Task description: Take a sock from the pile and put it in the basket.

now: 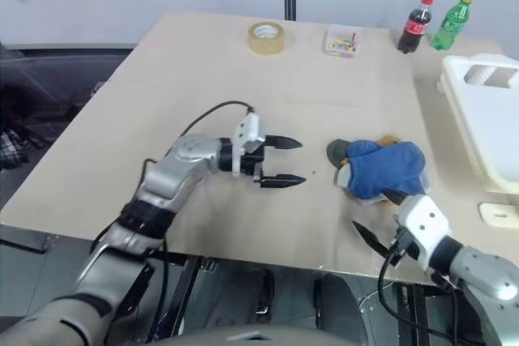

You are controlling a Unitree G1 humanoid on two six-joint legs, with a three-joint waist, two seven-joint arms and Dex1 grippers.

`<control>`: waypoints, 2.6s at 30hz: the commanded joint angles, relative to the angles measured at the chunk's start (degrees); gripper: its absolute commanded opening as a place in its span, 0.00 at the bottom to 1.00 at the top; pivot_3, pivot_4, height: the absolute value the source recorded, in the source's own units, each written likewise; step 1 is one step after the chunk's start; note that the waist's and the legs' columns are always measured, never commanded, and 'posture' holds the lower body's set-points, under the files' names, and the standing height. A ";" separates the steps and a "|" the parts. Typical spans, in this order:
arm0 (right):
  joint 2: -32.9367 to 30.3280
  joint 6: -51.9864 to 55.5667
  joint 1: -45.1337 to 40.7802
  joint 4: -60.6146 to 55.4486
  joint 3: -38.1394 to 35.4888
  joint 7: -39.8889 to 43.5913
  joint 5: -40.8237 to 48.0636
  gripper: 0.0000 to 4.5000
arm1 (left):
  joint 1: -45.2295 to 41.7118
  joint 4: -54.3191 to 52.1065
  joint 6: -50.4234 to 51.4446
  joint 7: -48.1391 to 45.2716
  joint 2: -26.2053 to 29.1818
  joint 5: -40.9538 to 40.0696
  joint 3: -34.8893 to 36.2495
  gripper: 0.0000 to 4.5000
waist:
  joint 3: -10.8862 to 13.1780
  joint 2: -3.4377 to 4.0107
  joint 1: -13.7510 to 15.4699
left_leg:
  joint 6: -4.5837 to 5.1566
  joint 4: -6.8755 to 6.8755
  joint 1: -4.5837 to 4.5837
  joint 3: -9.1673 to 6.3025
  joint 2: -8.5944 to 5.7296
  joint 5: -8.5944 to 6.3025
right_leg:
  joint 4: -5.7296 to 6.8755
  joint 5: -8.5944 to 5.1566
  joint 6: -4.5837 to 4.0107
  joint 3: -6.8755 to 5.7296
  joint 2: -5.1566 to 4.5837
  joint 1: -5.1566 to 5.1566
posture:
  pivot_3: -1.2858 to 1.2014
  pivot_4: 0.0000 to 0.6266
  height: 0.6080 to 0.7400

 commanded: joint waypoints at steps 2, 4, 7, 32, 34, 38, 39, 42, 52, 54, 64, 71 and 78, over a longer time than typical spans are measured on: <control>1.99 -1.50 2.39 -4.05 -2.87 -1.98 0.23 1.00 | -3.15 5.16 -3.82 -5.83 -0.47 -1.47 2.98 0.99 | -0.01 0.01 -0.16 | 0.00 -0.01 0.00 0.07 0.03 0.00 | 0.01 0.02 -0.03 0.04 0.01 -0.03 | 0.52 0.24 1.00; 3.26 -0.70 2.46 -5.01 -2.50 -3.19 0.73 1.00 | -2.00 4.09 -3.58 -7.45 0.89 -2.68 4.52 0.99 | 0.00 0.02 -0.27 | -0.01 -0.05 -0.02 0.10 0.11 -0.01 | 0.00 0.02 -0.04 0.09 0.01 -0.10 | 0.52 0.24 1.00; 3.77 0.96 -0.53 -5.17 1.47 -4.85 -1.06 1.00 | 1.12 -1.99 0.04 -8.51 2.79 -6.21 7.33 0.99 | 0.00 0.03 -0.23 | -0.01 -0.08 -0.03 0.09 0.18 -0.01 | 0.00 0.02 -0.05 0.16 -0.03 -0.14 | 0.52 0.24 1.00; 3.93 -3.28 -16.28 12.24 12.85 -6.89 -11.08 0.57 | 36.37 -42.82 18.19 0.59 27.09 -24.29 34.98 1.00 | 0.05 0.07 0.01 | -0.04 -0.21 -0.05 -0.01 0.13 -0.02 | -0.13 -0.11 -0.31 0.15 -0.43 -0.15 | 0.52 0.24 1.00; 3.83 -3.53 -16.41 12.24 12.69 -6.60 -10.97 0.51 | 36.76 -43.19 18.11 1.25 27.06 -24.43 34.92 1.00 | 0.05 0.07 0.02 | -0.04 -0.21 -0.05 -0.01 0.13 -0.02 | -0.13 -0.11 -0.31 0.15 -0.43 -0.15 | 0.52 0.24 1.00; 3.64 -3.36 -16.31 11.91 12.07 -6.23 -10.50 0.41 | 37.34 -43.65 17.92 1.98 27.10 -24.75 35.07 1.00 | 0.05 0.07 0.00 | -0.04 -0.22 -0.05 -0.01 0.13 -0.02 | -0.13 -0.11 -0.31 0.15 -0.43 -0.15 | 0.52 0.24 1.00; 3.55 -3.20 -16.32 11.75 11.87 -6.20 -10.37 0.34 | 37.48 -43.79 17.90 2.08 27.14 -24.86 35.18 1.00 | 0.05 0.07 -0.01 | -0.04 -0.22 -0.05 -0.01 0.13 -0.02 | -0.13 -0.11 -0.31 0.15 -0.42 -0.15 | 0.52 0.24 1.00; 3.30 -2.87 -16.20 11.14 11.56 -6.04 -10.07 0.02 | 37.39 -44.05 18.01 2.38 27.27 -25.18 35.24 1.00 | 0.05 0.07 -0.01 | -0.04 -0.23 -0.05 -0.01 0.13 -0.02 | -0.13 -0.11 -0.31 0.15 -0.43 -0.15 | 0.52 0.24 1.00; 3.05 -0.88 -16.33 8.87 10.99 -4.61 -7.53 0.01 | 37.42 -43.97 17.72 2.42 27.58 -25.59 34.61 1.00 | 0.05 0.07 -0.01 | -0.04 -0.26 -0.05 -0.01 0.13 -0.02 | -0.15 -0.11 -0.31 0.15 -0.44 -0.16 | 0.52 0.24 1.00; 3.00 0.69 -16.40 8.64 10.90 -3.38 -5.20 0.01 | 37.38 -43.89 17.62 2.48 27.53 -25.46 34.30 1.00 | 0.05 0.07 -0.01 | -0.04 -0.27 -0.05 -0.01 0.13 -0.03 | -0.16 -0.11 -0.31 0.15 -0.44 -0.16 | 0.52 0.24 1.00; 3.09 1.79 -16.78 9.08 10.17 -3.49 -3.71 0.01 | 37.61 -44.16 17.66 3.12 27.37 -25.37 34.04 1.00 | 0.05 0.08 -0.01 | -0.05 -0.31 -0.05 -0.01 0.13 -0.03 | -0.20 -0.11 -0.31 0.15 -0.47 -0.19 | 0.52 0.24 1.00; 3.86 0.14 -17.54 10.96 10.98 -1.58 -2.04 0.01 | 38.65 -44.63 17.66 3.74 27.37 -25.35 34.69 1.00 | 0.06 0.08 -0.01 | -0.05 -0.34 -0.06 -0.01 0.13 -0.03 | -0.24 -0.11 -0.31 0.15 -0.48 -0.20 | 0.52 0.24 1.00; 9.10 7.62 -27.77 12.66 18.36 -1.94 1.73 0.01 | 41.66 -45.31 18.36 4.95 27.61 -25.80 36.17 1.00 | 0.08 0.11 -0.57 | -0.05 -0.40 -0.06 -0.01 0.16 -0.03 | -0.23 -0.11 -0.32 0.17 -0.48 -0.22 | 0.52 0.24 1.00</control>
